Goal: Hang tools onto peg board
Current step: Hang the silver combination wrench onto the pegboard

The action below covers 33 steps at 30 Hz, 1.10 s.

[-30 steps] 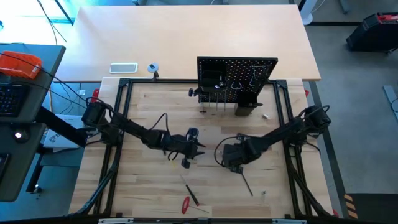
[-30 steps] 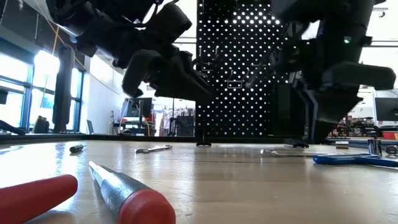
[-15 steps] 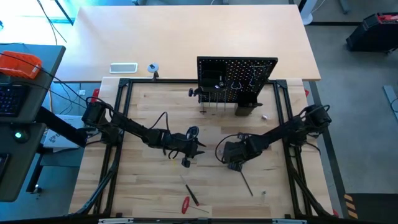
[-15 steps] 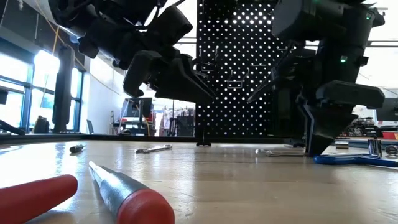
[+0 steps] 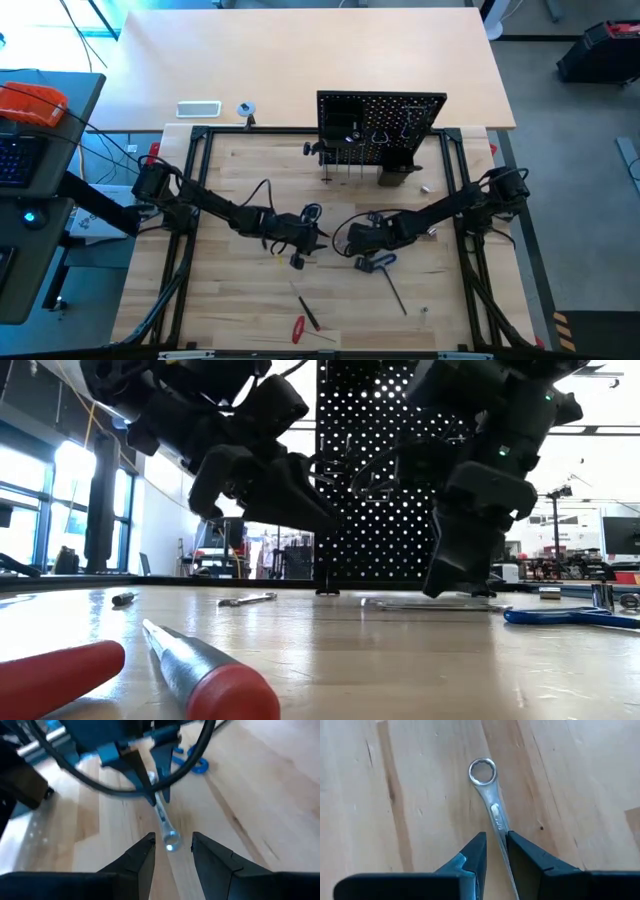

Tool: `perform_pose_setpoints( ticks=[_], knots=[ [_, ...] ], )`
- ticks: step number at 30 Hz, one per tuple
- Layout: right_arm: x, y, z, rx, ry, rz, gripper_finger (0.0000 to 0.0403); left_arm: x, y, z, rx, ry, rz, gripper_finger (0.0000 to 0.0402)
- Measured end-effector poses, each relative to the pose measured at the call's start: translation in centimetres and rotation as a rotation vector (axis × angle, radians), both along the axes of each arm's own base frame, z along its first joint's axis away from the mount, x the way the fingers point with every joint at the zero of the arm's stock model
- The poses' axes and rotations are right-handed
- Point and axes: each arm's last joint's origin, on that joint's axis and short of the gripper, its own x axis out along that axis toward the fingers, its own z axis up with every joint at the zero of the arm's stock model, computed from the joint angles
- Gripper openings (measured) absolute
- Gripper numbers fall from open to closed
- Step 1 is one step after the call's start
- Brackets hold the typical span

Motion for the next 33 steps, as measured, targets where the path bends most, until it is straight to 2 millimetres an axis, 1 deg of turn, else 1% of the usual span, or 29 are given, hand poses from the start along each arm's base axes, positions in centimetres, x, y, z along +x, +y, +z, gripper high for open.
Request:
perform_pose_setpoints(
  ticks=[4,7,11,14,17,22,25,28,33],
  knots=[
    [0.2,0.1,0.3,-0.021,-0.017,-0.005,0.0073,-0.1,0.5,-0.2,-0.021,0.028,0.025,0.0121],
    [0.5,0.6,0.8,-0.037,-0.026,-0.005,0.0073,0.3,0.7,-0.4,-0.079,0.007,0.007,0.0121],
    [0.3,1.4,1.5,-0.071,0.007,-0.016,0.0073,0.9,1.1,-2.1,-0.122,0.013,0.002,0.0111],
    [-0.3,2.2,1.8,-0.1,0.055,-0.04,0.0073,1.4,1.4,-3.5,-0.154,0.022,0.015,0.01],
    [-1.0,3.1,2.0,-0.128,0.091,-0.067,0.0073,2.2,1.3,-4.3,-0.177,0.021,0.013,0.0091],
    [-2.2,4.4,1.9,-0.143,0.127,-0.117,0.0073,3.8,1.1,-4.3,-0.191,-0.012,0.012,0.0085],
    [-3.0,5.1,1.8,-0.159,0.14,-0.144,0.0073,4.4,1.0,-4.4,-0.191,-0.009,0.013,0.0084],
    [-3.8,5.7,1.8,-0.185,0.156,-0.179,0.0073,4.6,1.2,-4.3,-0.191,-0.01,0.017,0.0084],
    [-5.1,6.5,1.8,-0.224,0.177,-0.234,0.0073,4.5,2.1,-4.8,-0.184,0.038,0.049,0.0083]
  ],
)
